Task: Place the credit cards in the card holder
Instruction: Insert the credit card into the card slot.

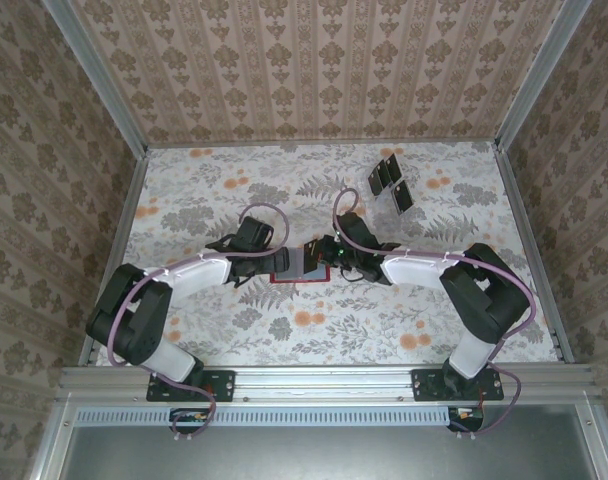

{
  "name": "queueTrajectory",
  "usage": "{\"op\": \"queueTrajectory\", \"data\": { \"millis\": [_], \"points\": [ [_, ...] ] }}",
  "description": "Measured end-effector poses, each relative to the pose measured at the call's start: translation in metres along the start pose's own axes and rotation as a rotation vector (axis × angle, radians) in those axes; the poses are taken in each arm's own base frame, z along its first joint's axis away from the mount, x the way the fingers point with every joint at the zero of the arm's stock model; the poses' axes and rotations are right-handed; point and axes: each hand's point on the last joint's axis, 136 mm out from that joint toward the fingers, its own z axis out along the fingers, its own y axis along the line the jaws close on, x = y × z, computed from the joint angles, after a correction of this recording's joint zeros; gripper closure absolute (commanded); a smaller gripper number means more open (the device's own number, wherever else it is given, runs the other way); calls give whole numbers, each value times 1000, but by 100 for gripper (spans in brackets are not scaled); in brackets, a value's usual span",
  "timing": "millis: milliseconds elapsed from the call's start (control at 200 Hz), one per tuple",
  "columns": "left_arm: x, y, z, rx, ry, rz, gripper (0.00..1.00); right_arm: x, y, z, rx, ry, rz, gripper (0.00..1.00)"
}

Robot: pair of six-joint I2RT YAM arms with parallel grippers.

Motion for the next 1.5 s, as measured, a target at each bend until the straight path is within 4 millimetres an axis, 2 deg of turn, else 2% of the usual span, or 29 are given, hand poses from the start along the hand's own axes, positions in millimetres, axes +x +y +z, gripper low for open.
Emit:
{"op": "queueTrajectory", "data": {
  "millis": [225, 680, 1015, 1495],
  "points": [
    [9, 1, 8, -25, 25, 18, 0, -10, 1, 1, -50, -44, 36, 100],
    [16, 19, 8, -128, 10, -16, 0, -2, -13, 18, -116, -73, 59, 100],
    [18, 23, 7, -139, -4, -43, 0, -11, 0, 23, -204, -125, 66, 100],
    [19, 23, 9, -131, -17, -57, 0, 6, -4, 39, -212, -100, 81, 100]
  ]
}}
